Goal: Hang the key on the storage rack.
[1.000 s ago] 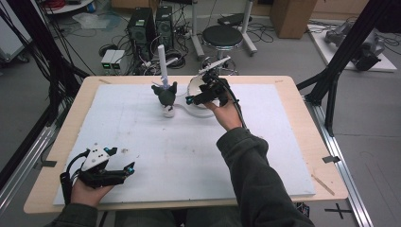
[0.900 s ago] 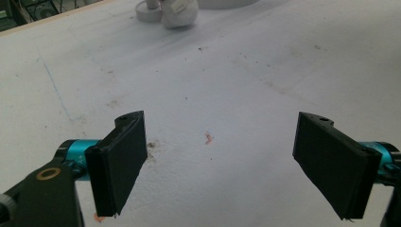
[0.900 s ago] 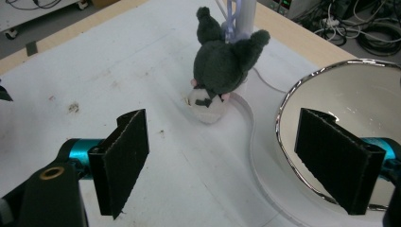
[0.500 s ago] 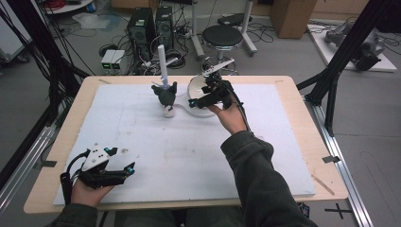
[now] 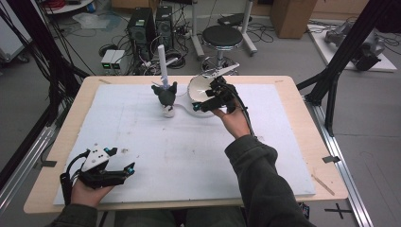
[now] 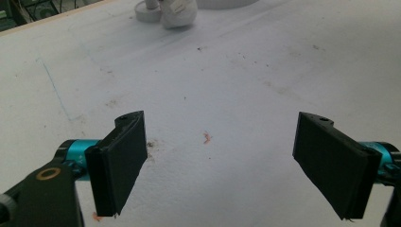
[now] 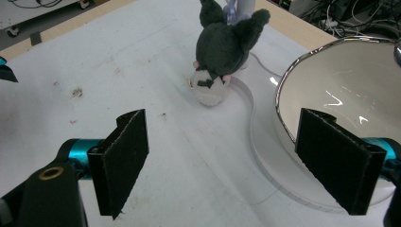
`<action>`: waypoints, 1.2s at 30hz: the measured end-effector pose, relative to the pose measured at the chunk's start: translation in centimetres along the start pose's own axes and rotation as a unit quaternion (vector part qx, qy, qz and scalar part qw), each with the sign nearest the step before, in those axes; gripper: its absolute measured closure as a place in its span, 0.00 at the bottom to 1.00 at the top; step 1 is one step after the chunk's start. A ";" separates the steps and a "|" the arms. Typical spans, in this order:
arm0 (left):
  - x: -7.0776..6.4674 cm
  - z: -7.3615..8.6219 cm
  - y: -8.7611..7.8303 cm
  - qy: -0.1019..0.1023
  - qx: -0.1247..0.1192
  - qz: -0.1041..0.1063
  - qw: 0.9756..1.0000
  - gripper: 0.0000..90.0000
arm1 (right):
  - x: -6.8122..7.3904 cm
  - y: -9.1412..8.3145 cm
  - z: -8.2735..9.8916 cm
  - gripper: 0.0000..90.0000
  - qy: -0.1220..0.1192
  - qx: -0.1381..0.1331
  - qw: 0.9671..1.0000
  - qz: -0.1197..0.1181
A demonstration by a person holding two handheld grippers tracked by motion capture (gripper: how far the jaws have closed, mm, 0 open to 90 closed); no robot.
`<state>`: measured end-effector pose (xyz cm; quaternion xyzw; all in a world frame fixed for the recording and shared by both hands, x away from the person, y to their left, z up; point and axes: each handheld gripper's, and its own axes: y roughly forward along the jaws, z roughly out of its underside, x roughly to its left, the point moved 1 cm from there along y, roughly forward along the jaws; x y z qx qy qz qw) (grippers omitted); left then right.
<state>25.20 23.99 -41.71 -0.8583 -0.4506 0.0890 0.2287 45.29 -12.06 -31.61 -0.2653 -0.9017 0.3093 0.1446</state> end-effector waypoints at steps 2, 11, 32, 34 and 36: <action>0.0 0.0 0.0 -0.001 0.000 0.001 1.000 0.21 | 0.0 -0.1 0.2 0.19 0.000 -0.002 1.000 0.001; 0.0 0.0 0.0 -0.001 0.000 0.000 1.000 0.21 | -0.1 -0.9 1.1 0.19 0.001 -0.007 1.000 0.004; 0.0 0.0 0.0 0.001 0.002 -0.001 1.000 0.21 | -0.6 -2.3 3.2 0.19 0.011 -0.009 1.000 0.011; 0.0 0.0 0.0 0.001 0.002 -0.001 1.000 0.21 | -0.7 -2.4 3.5 0.19 0.009 -0.012 1.000 0.013; 0.0 0.0 0.0 0.003 0.003 -0.001 1.000 0.21 | -0.7 -2.5 3.7 0.19 0.012 -0.009 1.000 0.013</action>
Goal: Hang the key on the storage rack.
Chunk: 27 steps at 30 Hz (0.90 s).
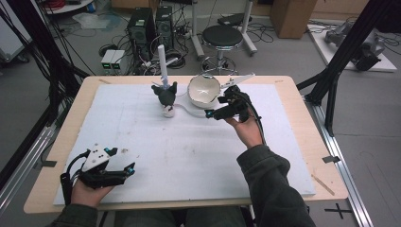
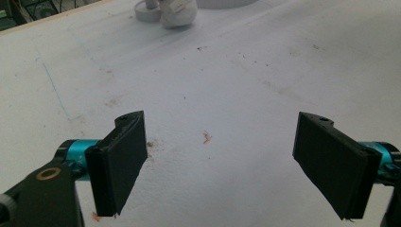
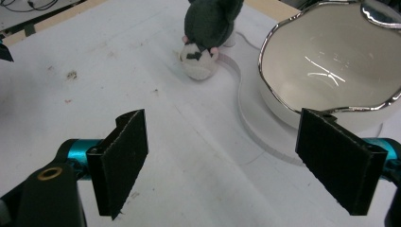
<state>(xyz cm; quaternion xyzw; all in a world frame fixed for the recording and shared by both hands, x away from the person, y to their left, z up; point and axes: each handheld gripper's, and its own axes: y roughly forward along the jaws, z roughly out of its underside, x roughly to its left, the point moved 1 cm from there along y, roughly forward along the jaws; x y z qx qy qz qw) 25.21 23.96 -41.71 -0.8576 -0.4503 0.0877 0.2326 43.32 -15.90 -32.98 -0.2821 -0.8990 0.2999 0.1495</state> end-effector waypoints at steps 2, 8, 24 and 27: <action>0.0 0.0 0.0 0.001 0.001 0.000 1.000 0.21 | -0.1 -0.2 0.3 0.19 0.001 0.000 1.000 0.001; 0.0 0.0 0.0 -0.001 0.000 0.001 1.000 0.21 | -0.2 -0.8 0.9 0.19 0.005 -0.007 1.000 0.002; -0.1 0.0 0.1 -0.001 0.001 0.003 1.000 0.21 | -0.4 -1.6 2.7 0.18 0.011 -0.008 1.000 0.006; -0.1 0.0 0.1 -0.001 0.001 0.003 1.000 0.21 | -0.4 -1.6 3.1 0.17 0.012 -0.009 1.000 0.005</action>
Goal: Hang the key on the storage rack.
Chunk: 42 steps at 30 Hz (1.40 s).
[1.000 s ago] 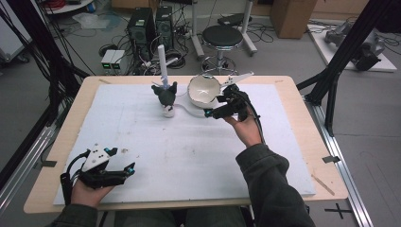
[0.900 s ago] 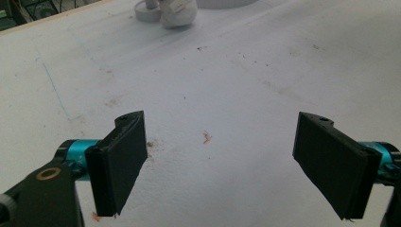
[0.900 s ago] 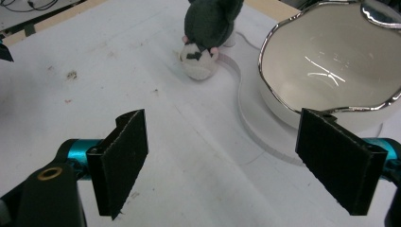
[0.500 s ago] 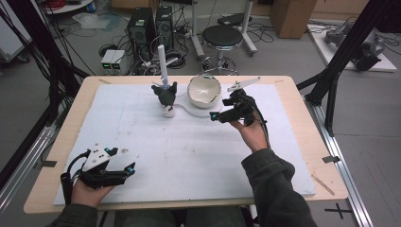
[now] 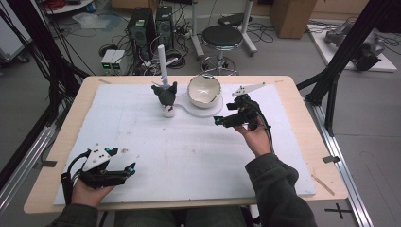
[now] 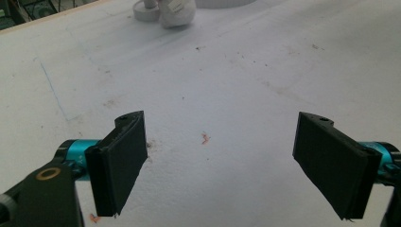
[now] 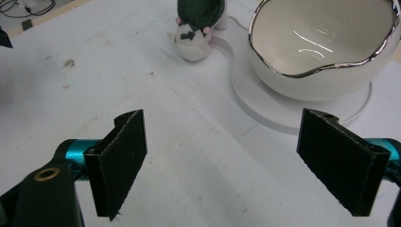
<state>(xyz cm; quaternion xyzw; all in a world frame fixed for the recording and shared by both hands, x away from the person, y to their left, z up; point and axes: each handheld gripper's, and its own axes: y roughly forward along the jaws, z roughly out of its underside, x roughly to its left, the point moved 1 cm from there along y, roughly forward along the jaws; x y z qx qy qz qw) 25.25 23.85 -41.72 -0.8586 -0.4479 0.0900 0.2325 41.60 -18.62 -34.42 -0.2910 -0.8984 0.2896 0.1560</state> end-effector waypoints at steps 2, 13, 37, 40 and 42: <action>0.0 0.0 0.0 0.000 0.000 0.000 1.000 0.21 | 0.0 0.0 0.2 0.17 0.001 0.003 1.000 0.002; 0.0 0.0 0.0 -0.001 -0.001 0.000 1.000 0.21 | 0.4 -0.4 0.9 0.17 -0.007 0.004 1.000 0.005; -0.1 0.0 0.1 -0.001 0.000 0.002 1.000 0.21 | 0.4 -1.4 3.9 0.14 0.014 -0.001 1.000 0.010; -0.1 0.0 0.1 0.000 0.000 0.002 1.000 0.21 | 0.4 -1.6 3.9 0.14 0.009 -0.007 1.000 0.012; -0.1 0.0 0.1 -0.001 0.000 0.002 1.000 0.21 | 0.5 -1.7 4.0 0.14 0.010 -0.006 1.000 0.013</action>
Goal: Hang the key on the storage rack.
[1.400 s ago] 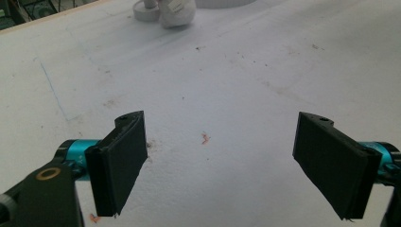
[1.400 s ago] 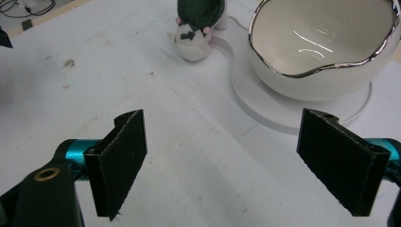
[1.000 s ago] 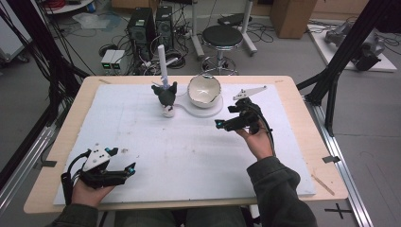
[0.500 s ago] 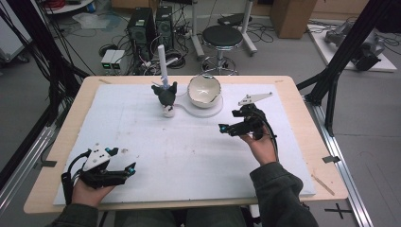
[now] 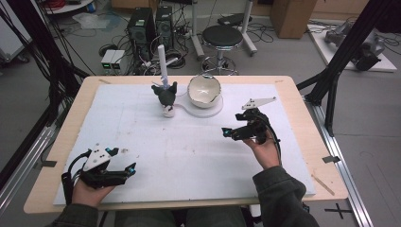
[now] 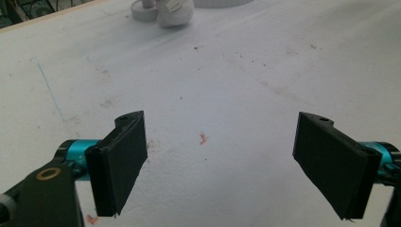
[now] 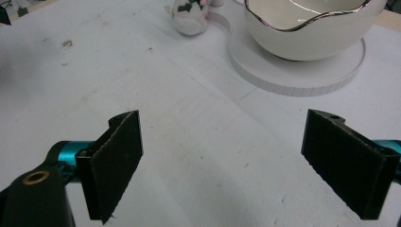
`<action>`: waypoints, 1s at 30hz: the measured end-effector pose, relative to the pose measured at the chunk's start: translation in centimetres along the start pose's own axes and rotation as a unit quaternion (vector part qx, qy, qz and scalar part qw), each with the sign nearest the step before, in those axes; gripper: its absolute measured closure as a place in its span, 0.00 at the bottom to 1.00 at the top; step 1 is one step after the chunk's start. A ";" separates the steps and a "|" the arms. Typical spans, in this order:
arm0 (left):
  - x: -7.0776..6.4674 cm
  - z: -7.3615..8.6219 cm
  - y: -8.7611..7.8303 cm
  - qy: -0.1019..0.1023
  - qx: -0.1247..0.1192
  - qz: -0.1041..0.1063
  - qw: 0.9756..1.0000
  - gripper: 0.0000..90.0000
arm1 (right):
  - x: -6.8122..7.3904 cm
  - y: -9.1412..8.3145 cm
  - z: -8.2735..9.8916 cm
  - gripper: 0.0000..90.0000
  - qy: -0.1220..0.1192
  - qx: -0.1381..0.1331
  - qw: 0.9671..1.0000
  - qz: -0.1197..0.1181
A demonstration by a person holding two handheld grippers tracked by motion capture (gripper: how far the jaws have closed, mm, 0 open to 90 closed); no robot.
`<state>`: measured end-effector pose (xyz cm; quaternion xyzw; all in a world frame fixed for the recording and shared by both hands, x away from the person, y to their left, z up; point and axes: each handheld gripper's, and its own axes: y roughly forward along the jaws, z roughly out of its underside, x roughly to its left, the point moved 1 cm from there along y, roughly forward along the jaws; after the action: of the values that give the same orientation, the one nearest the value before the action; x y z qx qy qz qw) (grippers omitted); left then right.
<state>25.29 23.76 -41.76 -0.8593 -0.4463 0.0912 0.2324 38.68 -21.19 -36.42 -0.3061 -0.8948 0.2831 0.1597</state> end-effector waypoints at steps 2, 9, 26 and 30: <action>0.0 0.0 0.0 0.000 0.000 0.000 1.000 0.21 | 0.1 -0.1 0.0 0.14 -0.001 0.001 1.000 0.000; 0.0 0.0 0.0 -0.001 -0.002 0.000 1.000 0.21 | 0.2 -0.3 0.7 0.14 -0.002 0.000 1.000 0.003; 0.0 0.0 0.0 -0.001 0.000 0.000 1.000 0.21 | 0.2 -0.8 2.4 0.14 0.000 -0.002 1.000 0.009; 0.0 0.0 0.0 -0.002 -0.002 0.001 1.000 0.21 | 0.3 -0.9 2.7 0.14 -0.001 -0.004 1.000 0.010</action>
<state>25.28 23.77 -41.74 -0.8601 -0.4460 0.0921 0.2299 36.83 -22.70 -38.03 -0.3150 -0.8931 0.2812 0.1548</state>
